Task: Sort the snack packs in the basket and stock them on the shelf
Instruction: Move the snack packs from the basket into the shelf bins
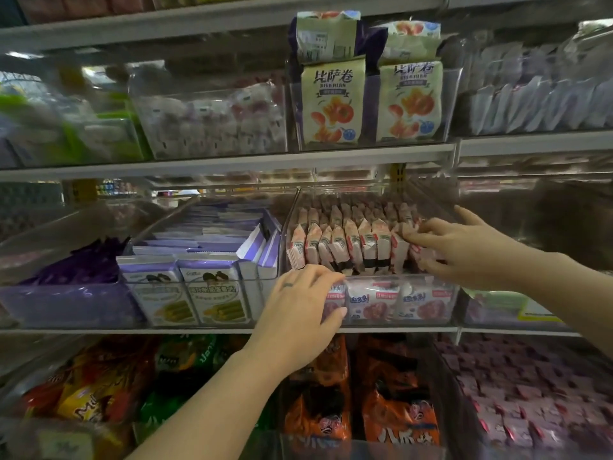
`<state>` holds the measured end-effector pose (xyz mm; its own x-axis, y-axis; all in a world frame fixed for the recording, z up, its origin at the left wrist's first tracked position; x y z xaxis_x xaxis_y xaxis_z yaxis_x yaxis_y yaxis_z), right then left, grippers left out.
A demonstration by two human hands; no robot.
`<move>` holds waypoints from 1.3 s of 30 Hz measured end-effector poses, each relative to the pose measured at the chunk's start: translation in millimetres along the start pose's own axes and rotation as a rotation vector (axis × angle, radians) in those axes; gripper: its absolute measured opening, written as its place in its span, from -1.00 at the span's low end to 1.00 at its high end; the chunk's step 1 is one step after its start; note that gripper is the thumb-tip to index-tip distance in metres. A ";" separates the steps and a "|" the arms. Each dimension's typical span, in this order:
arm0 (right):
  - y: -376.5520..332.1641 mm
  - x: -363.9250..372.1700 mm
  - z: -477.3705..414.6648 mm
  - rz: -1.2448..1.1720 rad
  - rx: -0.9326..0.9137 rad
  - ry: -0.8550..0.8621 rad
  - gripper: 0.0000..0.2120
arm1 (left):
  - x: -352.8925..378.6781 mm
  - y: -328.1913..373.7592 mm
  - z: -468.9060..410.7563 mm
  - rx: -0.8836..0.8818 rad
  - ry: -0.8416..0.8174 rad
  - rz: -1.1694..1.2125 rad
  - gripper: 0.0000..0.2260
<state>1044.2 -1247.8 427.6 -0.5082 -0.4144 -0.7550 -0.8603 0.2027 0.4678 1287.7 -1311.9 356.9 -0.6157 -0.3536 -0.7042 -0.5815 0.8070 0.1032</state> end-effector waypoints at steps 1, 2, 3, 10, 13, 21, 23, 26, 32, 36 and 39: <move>1.9 -0.6 -0.3 0.011 -0.017 -0.017 -0.45 | 0.2 0.3 0.0 0.004 0.006 -0.004 -0.59; 2.5 -2.3 -2.3 0.016 -0.031 -0.025 -0.46 | 0.5 0.8 0.2 0.005 0.010 -0.008 -0.58; 2.4 -5.1 -5.7 0.019 -0.041 -0.021 -0.49 | 0.8 1.2 0.7 0.006 0.011 -0.010 -0.58; -7.7 -5.1 -18.9 0.094 0.052 0.081 -0.62 | 0.3 0.4 2.6 0.033 0.000 -0.006 -0.58; -4.2 -7.9 -13.7 0.083 0.080 0.010 -0.55 | -1.9 1.9 3.4 0.050 -0.008 -0.003 -0.58; -47.6 -51.7 12.2 -0.201 -0.009 0.420 -0.62 | -25.5 -15.7 36.7 0.007 0.117 0.040 -0.67; -85.4 -61.3 14.8 -0.286 -0.114 0.573 -0.74 | -30.9 -29.4 55.0 -0.035 0.147 0.044 -0.71; -157.5 -59.3 11.3 -0.440 -0.281 0.602 -0.83 | -38.2 -61.1 93.6 -0.076 0.184 0.035 -0.75; -330.0 -17.5 7.8 -0.658 -0.572 0.364 -0.80 | -39.2 -151.5 212.4 -0.329 0.120 -0.094 -0.78; -442.4 10.7 11.3 -0.759 -0.742 0.146 -0.79 | -40.0 -204.3 308.7 -0.511 -0.087 -0.150 -0.75; -527.1 37.3 30.2 -0.812 -0.887 -0.057 -0.76 | -36.8 -235.2 391.9 -0.672 -0.328 -0.150 -0.75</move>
<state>1477.4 -1343.4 139.1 0.1485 -0.0939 -0.9844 -0.6141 -0.7890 -0.0173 1655.6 -1303.4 83.3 -0.3758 -0.1935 -0.9063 -0.9098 0.2630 0.3211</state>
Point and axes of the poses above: each hand's wrist, its own z-axis away from the middle knuckle, its own x-axis out of the palm, y = z × x, the point moved 4 cm from there along -z, towards the middle knuckle, and after that the axes turned 1 degree about y, right-handed, at the moved point
